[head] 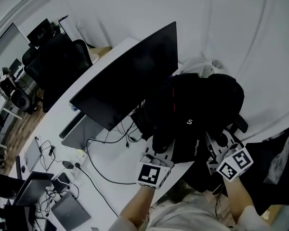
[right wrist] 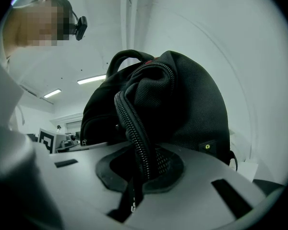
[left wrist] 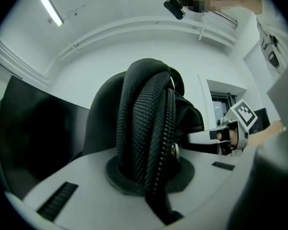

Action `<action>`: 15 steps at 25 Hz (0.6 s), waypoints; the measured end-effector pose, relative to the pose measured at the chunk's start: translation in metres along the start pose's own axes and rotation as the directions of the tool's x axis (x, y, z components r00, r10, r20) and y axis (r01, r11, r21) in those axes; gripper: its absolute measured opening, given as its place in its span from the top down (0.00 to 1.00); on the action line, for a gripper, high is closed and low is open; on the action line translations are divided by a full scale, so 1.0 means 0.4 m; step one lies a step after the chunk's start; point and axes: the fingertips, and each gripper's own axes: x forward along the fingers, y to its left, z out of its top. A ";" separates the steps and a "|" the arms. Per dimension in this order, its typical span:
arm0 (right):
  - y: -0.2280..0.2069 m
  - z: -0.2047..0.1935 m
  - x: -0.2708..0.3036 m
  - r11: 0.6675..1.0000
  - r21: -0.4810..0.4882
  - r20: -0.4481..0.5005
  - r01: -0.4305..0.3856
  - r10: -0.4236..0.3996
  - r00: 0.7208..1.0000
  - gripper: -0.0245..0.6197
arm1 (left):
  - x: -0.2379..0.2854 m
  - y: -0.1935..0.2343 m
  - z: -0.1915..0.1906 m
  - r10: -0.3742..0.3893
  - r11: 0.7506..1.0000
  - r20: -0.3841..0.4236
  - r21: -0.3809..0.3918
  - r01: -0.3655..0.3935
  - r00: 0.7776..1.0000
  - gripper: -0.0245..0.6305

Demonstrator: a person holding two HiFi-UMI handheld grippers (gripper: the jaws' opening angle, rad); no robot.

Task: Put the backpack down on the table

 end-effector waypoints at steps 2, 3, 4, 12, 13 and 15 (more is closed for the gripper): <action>-0.023 0.004 0.024 1.000 -0.013 -0.001 0.003 -0.003 1.000 0.93 | 0.025 0.017 -0.011 0.010 1.000 -0.001 0.003 -0.010 1.000 0.93; -0.036 0.003 0.036 1.000 -0.016 -0.002 0.004 -0.004 1.000 0.93 | 0.038 0.027 -0.018 0.018 1.000 0.001 0.011 -0.018 1.000 0.93; -0.050 0.001 0.047 1.000 -0.017 -0.002 0.006 -0.006 1.000 0.93 | 0.050 0.035 -0.027 0.025 1.000 0.002 0.019 -0.025 1.000 0.93; -0.125 -0.032 0.091 0.997 -0.038 0.040 0.063 -0.061 0.997 0.93 | 0.129 0.058 -0.073 0.037 0.998 0.007 0.042 -0.038 0.999 0.93; -0.134 -0.048 0.093 0.997 -0.026 0.037 0.074 -0.073 0.997 0.93 | 0.134 0.059 -0.089 0.038 0.998 -0.001 0.049 -0.038 0.999 0.93; -0.149 -0.078 0.090 0.996 -0.007 0.036 0.092 -0.091 0.995 0.93 | 0.139 0.054 -0.116 0.031 0.998 -0.008 0.058 -0.031 0.999 0.93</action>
